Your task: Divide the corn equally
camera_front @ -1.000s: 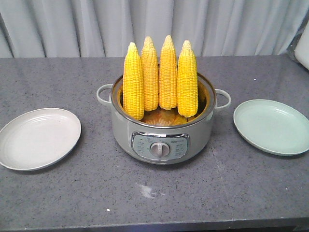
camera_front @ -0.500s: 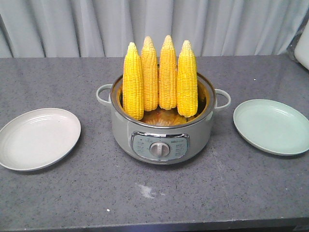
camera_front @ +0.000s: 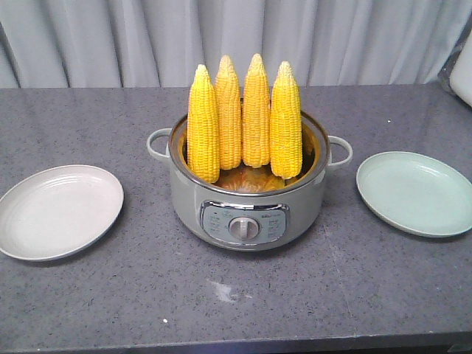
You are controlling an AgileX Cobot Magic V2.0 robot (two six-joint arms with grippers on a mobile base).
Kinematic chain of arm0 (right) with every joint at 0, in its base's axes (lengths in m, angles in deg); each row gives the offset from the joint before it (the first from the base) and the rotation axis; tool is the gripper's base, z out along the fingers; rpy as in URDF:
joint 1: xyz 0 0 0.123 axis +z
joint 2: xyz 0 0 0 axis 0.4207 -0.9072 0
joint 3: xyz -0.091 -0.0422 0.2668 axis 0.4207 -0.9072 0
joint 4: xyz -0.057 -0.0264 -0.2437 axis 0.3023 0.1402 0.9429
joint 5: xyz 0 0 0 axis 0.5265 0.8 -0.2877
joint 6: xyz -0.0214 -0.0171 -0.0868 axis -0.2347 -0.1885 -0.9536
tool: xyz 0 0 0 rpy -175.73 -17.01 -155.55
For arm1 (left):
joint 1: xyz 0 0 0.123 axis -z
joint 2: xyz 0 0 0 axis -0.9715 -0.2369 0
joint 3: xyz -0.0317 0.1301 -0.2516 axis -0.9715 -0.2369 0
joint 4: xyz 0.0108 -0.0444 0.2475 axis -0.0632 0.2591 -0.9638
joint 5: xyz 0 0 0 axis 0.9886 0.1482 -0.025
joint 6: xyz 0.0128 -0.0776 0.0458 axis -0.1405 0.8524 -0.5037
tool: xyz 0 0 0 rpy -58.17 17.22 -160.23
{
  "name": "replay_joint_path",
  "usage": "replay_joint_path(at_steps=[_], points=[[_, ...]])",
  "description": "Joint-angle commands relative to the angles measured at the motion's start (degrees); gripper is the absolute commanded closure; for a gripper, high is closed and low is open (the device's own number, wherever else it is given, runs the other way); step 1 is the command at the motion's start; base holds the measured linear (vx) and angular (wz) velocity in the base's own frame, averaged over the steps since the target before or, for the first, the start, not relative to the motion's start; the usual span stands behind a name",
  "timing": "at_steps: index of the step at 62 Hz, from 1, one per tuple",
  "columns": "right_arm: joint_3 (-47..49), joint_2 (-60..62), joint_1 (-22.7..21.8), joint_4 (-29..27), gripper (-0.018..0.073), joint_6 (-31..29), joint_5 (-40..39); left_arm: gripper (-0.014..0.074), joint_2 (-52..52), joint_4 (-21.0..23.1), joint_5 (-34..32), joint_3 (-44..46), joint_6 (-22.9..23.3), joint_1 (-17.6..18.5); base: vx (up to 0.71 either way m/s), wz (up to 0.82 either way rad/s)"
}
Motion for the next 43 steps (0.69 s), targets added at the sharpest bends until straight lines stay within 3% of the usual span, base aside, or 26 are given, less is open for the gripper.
replay_joint_path(at_steps=[1, 6, 11, 17, 23, 28, 43], points=[[-0.41, 0.24, -0.20, -1.99, 0.0561, 2.57, -5.20, 0.0603, 0.96, 0.24, -4.60, -0.21, 0.00, 0.05, 0.00, 0.00], [-0.41, 0.24, -0.20, -7.56, 0.0561, 8.93, -6.85, 0.0603, 0.96, 1.28, -4.79, -0.21, 2.34, 0.05, 0.00, 0.00], [-0.41, 0.24, -0.20, -14.96, 0.0561, 17.63, -8.34, 0.0603, 0.96, 4.69, -4.79, -0.21, 7.71, 0.05, 0.00, 0.00], [-0.41, 0.24, -0.20, -22.59, 0.0561, 25.39, -8.15, 0.0603, 0.96, 13.51, -4.79, -0.21, 18.79, 0.05, 0.00, 0.00], [-0.41, 0.24, -0.20, -25.75, 0.0561, 27.32, -8.15, 0.0603, 0.96, 21.23, -4.72, -0.21, 27.39, 0.05, 0.00, 0.00], [-0.41, 0.24, -0.20, -25.58, 0.0561, 26.61, -8.15, 0.0603, 0.96, 23.19, -4.72, -0.21, 28.65, 0.05, 0.00, 0.00], [-0.41, 0.24, -0.20, -25.63, 0.0561, 26.34, -8.20, 0.0603, 0.96, 23.27, -4.47, 0.28, 30.30, 0.05, 0.00, 0.00]])
